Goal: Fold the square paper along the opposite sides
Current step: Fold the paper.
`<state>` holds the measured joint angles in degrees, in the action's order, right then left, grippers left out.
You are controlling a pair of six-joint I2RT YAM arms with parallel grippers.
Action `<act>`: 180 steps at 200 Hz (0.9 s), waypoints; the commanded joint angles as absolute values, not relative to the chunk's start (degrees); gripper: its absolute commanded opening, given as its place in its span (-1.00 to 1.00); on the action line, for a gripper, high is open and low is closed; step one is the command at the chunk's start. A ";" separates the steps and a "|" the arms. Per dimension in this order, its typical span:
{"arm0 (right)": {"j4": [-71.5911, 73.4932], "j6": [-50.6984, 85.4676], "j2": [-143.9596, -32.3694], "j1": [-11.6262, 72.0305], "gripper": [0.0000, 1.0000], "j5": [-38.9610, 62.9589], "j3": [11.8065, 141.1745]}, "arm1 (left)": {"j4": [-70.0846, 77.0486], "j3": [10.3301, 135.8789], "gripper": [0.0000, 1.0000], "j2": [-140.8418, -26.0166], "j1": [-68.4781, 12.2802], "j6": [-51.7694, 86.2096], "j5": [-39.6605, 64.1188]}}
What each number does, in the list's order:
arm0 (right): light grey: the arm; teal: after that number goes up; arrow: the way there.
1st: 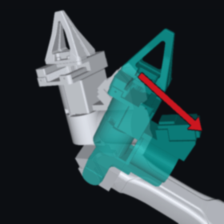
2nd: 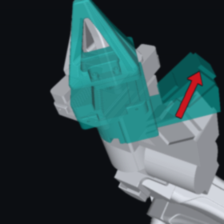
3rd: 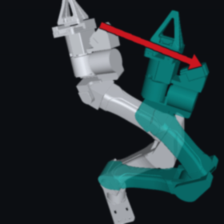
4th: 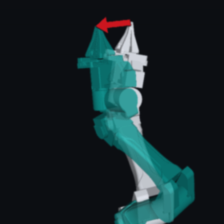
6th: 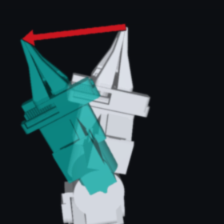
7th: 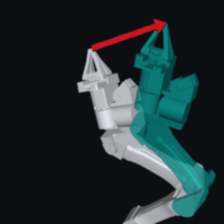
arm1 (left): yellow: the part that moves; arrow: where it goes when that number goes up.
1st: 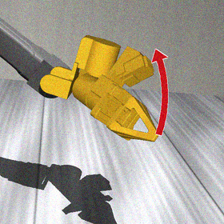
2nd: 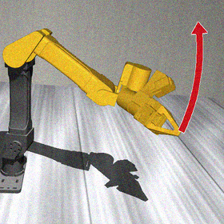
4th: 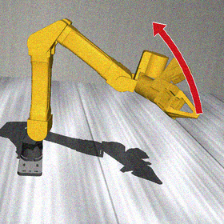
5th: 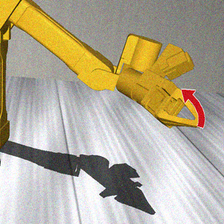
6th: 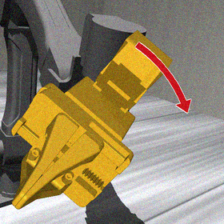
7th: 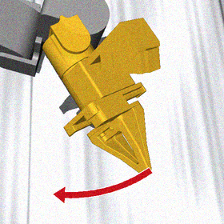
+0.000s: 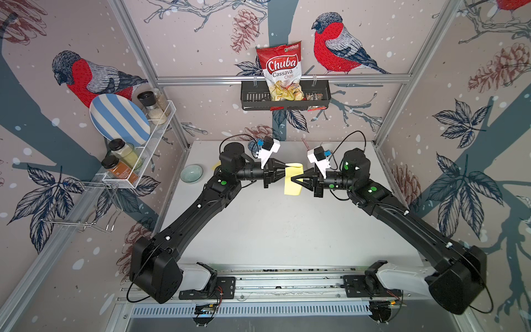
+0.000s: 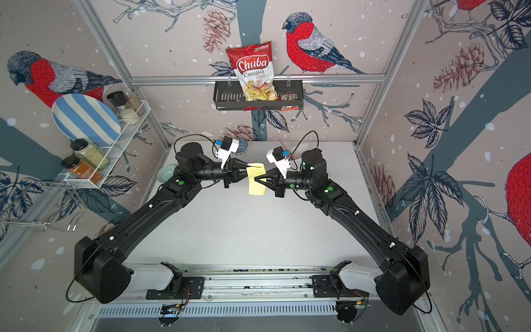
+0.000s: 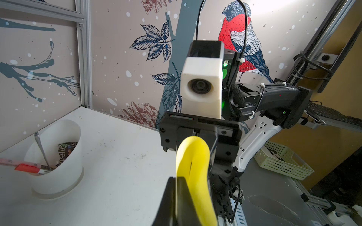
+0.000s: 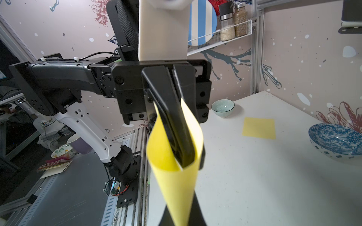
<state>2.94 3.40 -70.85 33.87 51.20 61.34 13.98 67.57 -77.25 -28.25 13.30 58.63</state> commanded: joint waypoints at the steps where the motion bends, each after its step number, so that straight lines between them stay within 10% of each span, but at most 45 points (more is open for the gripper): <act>1: 4.17 3.68 -70.67 34.13 -1.00 51.46 60.45 | 17.65 69.24 -0.60 -76.99 -28.07 12.53 58.09; 73: 4.27 3.44 -69.74 34.54 -1.00 52.92 60.17 | 17.67 74.22 0.31 -76.00 -25.89 10.48 56.91; 180: 4.36 -0.68 -62.84 34.45 -1.00 62.67 61.50 | 37.72 51.36 0.74 -61.52 -25.00 24.02 64.10</act>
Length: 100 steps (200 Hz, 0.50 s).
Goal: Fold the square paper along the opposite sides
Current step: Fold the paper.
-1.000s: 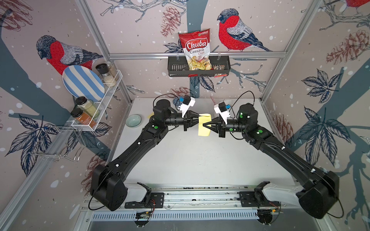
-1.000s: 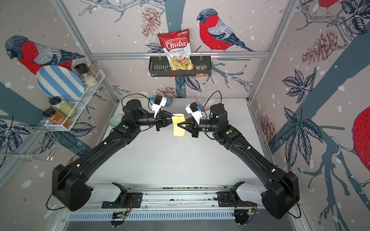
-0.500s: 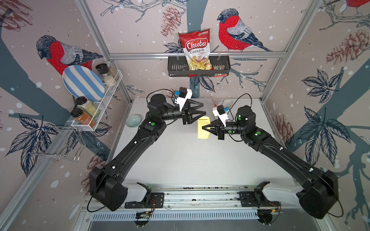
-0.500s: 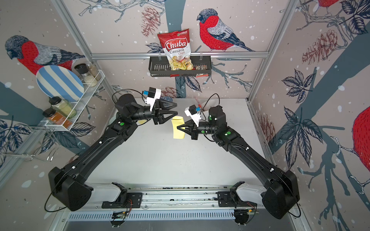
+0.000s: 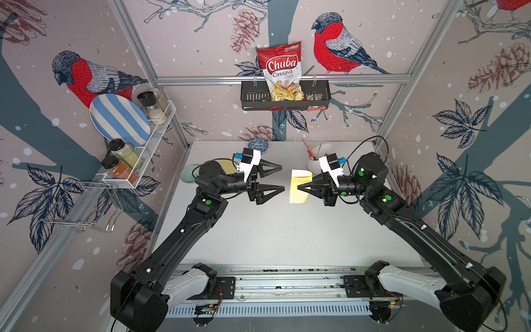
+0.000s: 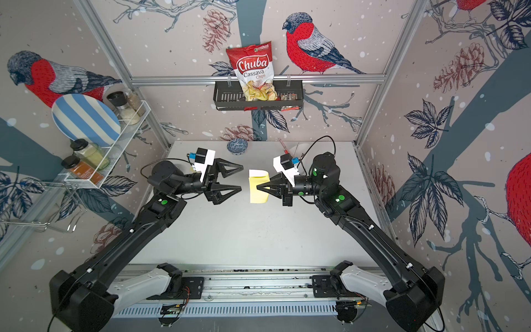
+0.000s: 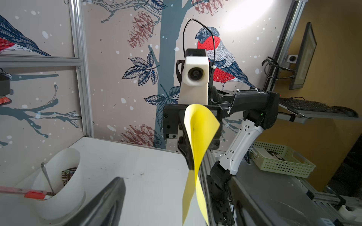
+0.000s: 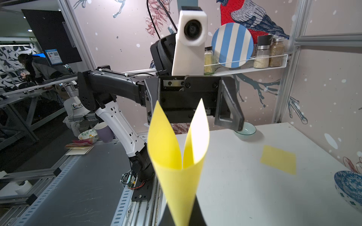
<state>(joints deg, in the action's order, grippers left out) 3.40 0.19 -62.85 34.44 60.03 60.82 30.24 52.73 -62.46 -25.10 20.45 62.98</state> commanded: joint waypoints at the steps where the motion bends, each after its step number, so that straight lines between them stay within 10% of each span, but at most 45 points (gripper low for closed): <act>1: 4.38 -0.69 -62.88 34.45 -1.00 62.71 61.51 | 37.71 51.34 0.74 -61.52 -24.98 23.96 64.04; 100: 4.57 -0.79 -67.31 36.01 -1.00 63.01 62.84 | 46.85 51.54 0.75 -66.17 -26.25 29.93 62.05</act>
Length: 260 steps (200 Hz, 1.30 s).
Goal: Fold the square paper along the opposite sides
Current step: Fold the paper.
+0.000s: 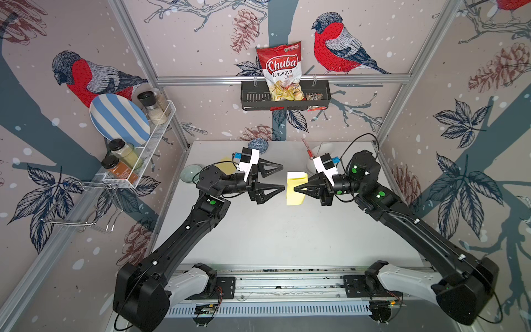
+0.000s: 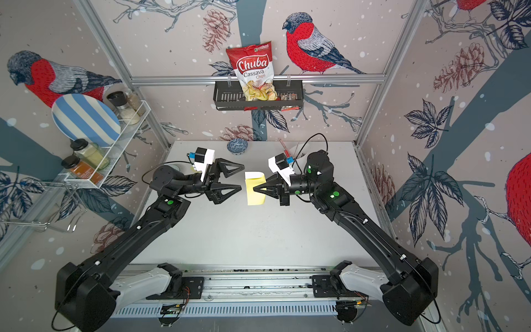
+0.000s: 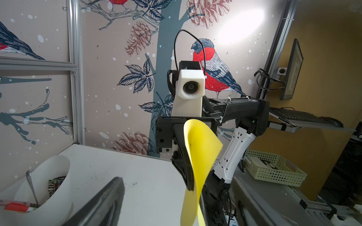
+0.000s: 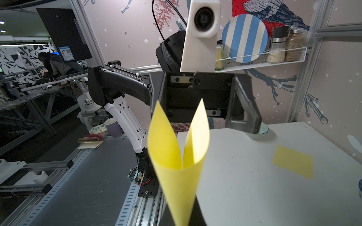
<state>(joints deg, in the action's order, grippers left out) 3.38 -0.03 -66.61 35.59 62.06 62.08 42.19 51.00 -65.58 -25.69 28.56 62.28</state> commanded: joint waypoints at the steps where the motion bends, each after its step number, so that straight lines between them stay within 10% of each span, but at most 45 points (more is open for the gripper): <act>1: 4.57 -0.79 -67.32 36.02 -1.00 62.97 62.84 | 46.85 51.57 0.75 -66.17 -26.27 29.95 62.05; 75: 5.79 0.14 -70.40 36.81 -1.00 60.76 64.05 | 36.18 54.72 0.62 -67.09 -29.06 22.61 60.19; 142: 6.05 0.22 -70.40 37.27 -1.00 59.88 64.16 | 31.65 55.66 -0.35 -66.80 -29.35 19.14 57.61; 260: 6.05 0.00 -70.72 37.40 -1.00 59.58 63.90 | 31.62 55.81 -0.77 -65.63 -29.36 18.98 57.65</act>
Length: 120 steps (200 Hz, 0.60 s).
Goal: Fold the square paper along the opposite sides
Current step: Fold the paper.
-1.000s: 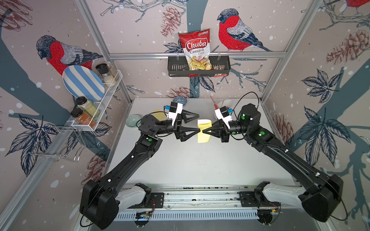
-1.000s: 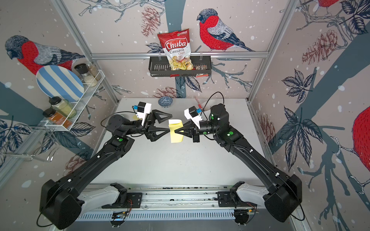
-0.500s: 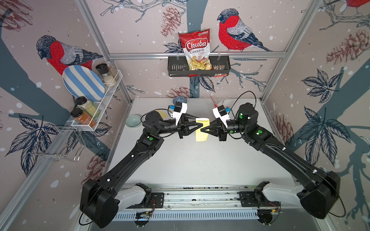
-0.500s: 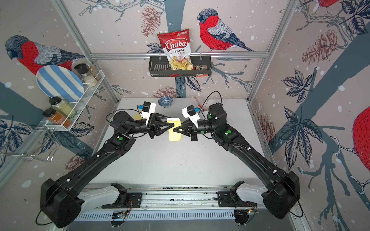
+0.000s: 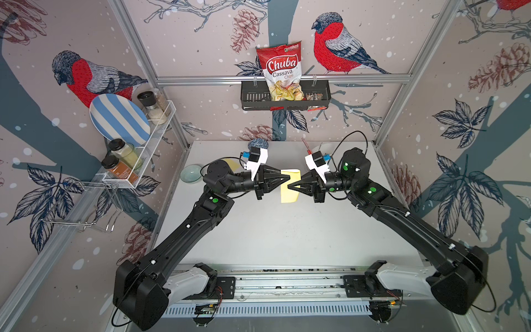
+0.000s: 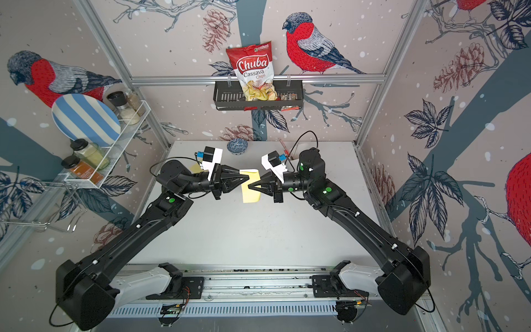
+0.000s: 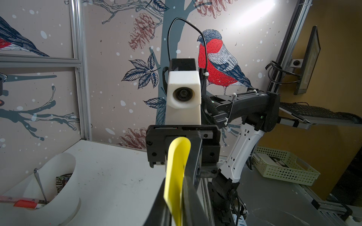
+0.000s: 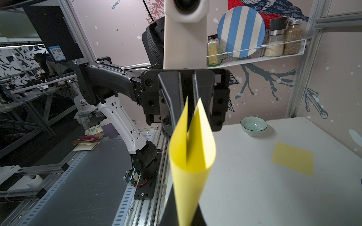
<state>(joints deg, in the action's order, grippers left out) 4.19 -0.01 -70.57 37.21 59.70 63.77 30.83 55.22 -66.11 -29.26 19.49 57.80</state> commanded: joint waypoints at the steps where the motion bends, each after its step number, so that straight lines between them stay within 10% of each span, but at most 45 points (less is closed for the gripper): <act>1: 6.06 0.00 -70.73 37.38 -1.00 59.58 63.90 | 31.59 55.81 -0.77 -65.60 -29.36 18.94 57.66; 120: 5.81 0.00 -70.49 37.62 -1.00 59.41 63.98 | 31.54 55.76 -1.00 -65.29 -29.37 18.95 57.39</act>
<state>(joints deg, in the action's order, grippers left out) 4.23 -0.01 -70.65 37.43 59.29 63.77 30.70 55.22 -65.67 -29.28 19.49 57.78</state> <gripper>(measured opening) 0.052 0.049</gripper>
